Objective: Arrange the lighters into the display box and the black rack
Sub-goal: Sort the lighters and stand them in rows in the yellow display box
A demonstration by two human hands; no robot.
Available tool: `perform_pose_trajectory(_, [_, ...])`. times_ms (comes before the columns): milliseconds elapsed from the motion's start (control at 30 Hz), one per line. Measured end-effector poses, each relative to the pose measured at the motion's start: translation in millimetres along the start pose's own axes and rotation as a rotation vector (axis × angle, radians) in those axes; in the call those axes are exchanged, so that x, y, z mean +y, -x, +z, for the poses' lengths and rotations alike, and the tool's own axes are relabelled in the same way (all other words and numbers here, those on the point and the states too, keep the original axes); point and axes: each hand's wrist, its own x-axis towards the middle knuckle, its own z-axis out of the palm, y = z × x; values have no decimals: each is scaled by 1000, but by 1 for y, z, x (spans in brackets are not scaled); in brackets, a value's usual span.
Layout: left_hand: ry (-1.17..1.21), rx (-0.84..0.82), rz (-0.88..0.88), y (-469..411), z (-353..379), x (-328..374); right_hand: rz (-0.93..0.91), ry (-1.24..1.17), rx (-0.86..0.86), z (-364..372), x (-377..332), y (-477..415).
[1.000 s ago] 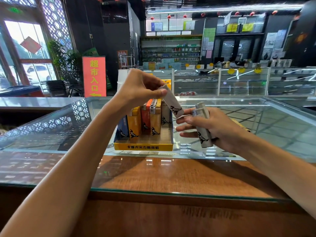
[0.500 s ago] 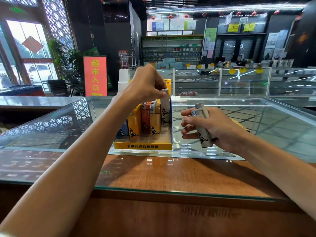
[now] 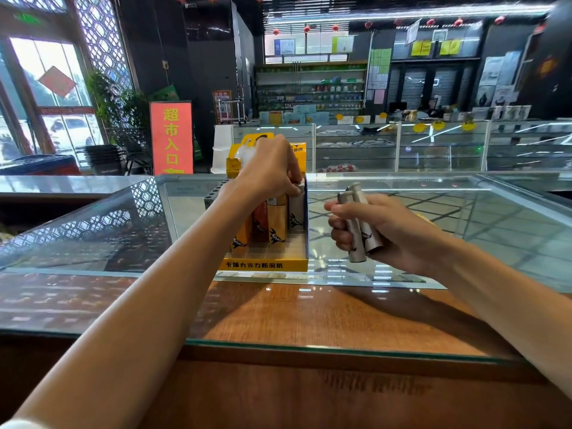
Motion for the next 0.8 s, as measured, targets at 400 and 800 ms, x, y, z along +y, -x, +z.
perform_pose_trajectory(400, [77, 52, 100, 8, -5, 0, -42, 29, -141, -3, 0, 3])
perform_pose_trajectory(800, [522, -185, 221, 42, -22, 13, -86, 11, -121, 5, -1, 2])
